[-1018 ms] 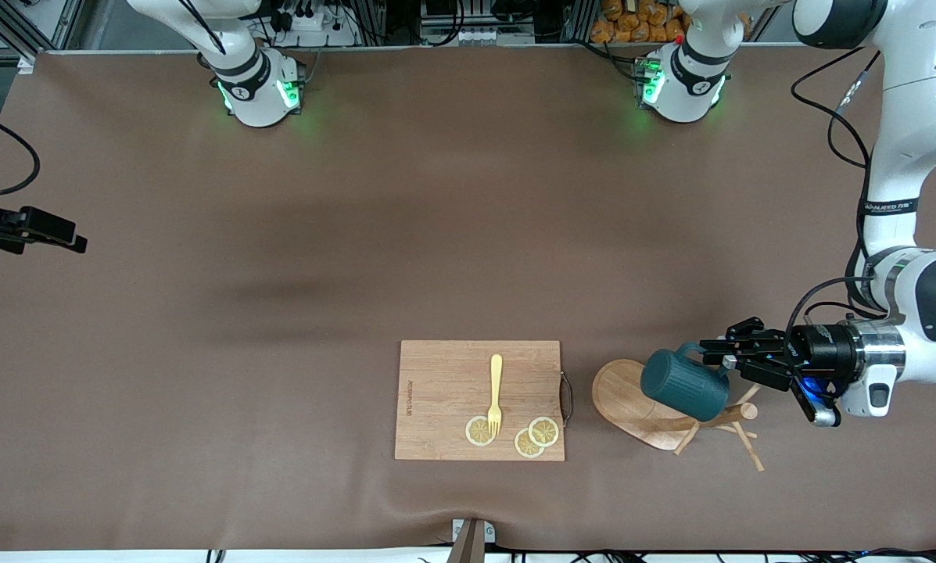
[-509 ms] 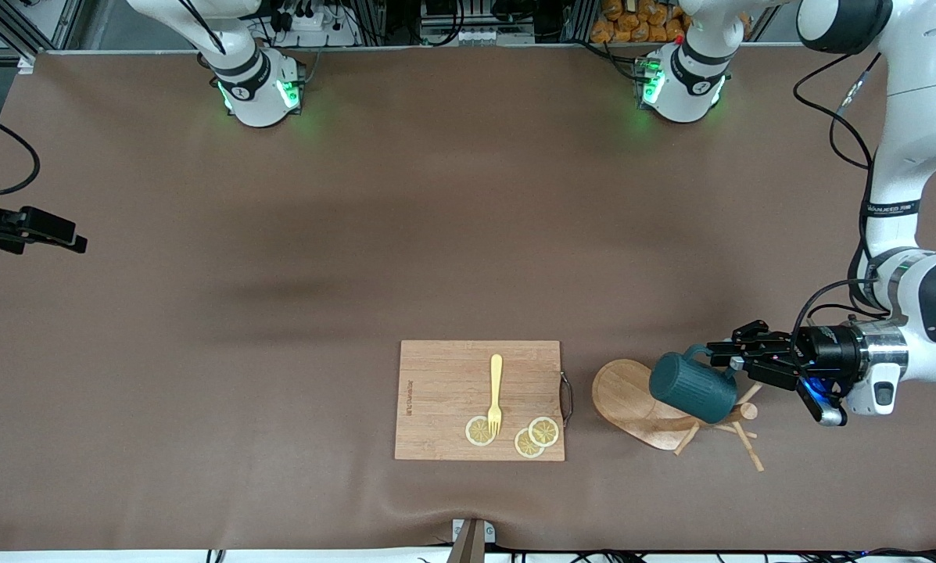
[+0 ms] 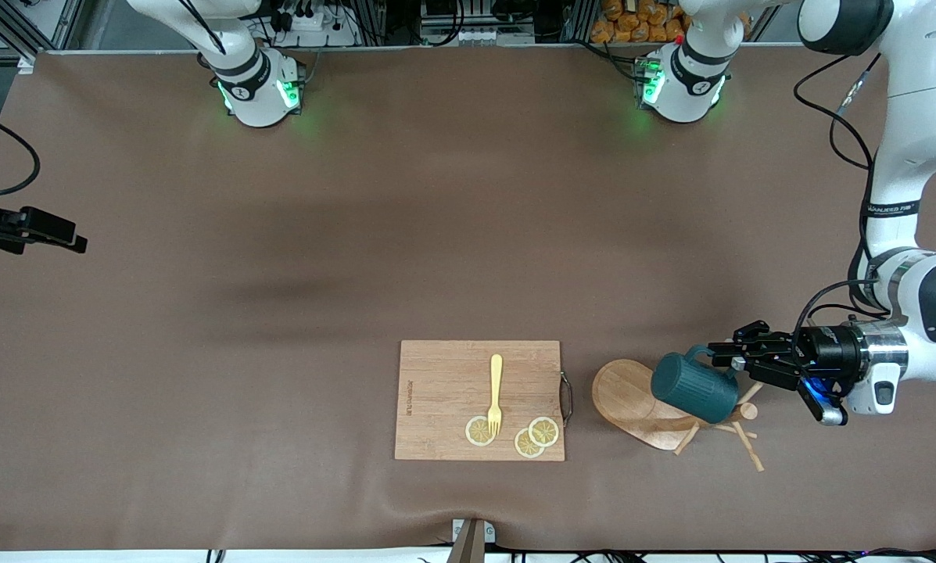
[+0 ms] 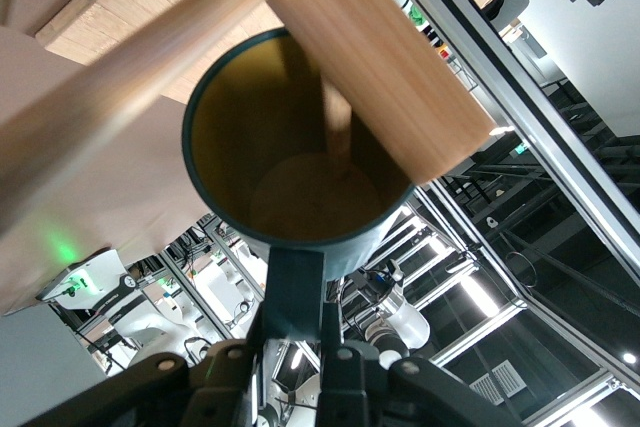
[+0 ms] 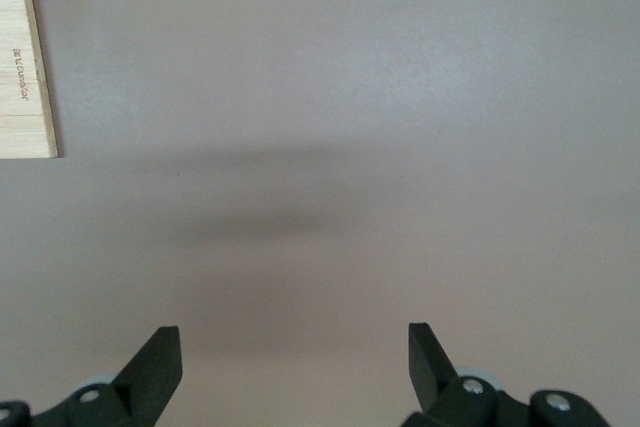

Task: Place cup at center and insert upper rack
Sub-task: 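Open the left gripper and withdraw it from the mug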

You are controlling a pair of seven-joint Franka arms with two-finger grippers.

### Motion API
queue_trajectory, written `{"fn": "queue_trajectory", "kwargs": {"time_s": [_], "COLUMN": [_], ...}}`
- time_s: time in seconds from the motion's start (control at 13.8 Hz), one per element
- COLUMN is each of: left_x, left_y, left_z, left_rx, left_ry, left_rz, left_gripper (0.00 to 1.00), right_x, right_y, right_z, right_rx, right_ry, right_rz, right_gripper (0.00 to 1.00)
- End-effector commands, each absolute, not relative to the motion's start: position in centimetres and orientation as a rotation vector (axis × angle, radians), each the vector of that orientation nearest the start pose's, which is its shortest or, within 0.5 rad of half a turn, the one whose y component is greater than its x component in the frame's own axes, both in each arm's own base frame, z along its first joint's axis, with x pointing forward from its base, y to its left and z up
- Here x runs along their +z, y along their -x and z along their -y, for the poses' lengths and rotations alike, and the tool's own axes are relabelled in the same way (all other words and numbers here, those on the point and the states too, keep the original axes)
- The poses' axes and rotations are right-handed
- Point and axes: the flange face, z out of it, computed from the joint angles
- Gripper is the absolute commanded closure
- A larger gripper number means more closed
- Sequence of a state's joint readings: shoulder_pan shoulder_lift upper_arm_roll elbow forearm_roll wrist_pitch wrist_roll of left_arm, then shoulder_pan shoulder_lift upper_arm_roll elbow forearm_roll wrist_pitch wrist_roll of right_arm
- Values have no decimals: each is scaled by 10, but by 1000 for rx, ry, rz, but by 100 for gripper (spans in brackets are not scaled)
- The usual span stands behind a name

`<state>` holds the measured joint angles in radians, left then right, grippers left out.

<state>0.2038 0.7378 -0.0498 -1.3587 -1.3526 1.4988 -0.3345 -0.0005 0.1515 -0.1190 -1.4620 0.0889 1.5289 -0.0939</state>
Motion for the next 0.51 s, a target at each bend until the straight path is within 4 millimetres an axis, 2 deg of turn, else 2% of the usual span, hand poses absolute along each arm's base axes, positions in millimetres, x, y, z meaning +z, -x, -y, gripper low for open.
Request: {"fn": "queue_trajectory", "kwargs": {"time_s": [0.0, 0.07, 0.44], "left_x": [334, 334, 352], "left_y": [-711, -711, -711], "left_z": [-12, -12, -13], "left_rx": [-654, -655, -634], "left_ry": [-1560, -1559, -1598], "left_rz": [-712, -713, -702], "left_gripper": [10, 0, 0], "right_x": [586, 586, 586], "right_y": [-593, -593, -593], "right_z": [56, 56, 56], "right_rx": [116, 116, 116], "right_ry": [3075, 3075, 3075], "right_rz": [-20, -20, -20], "right_gripper": [0, 0, 0]}}
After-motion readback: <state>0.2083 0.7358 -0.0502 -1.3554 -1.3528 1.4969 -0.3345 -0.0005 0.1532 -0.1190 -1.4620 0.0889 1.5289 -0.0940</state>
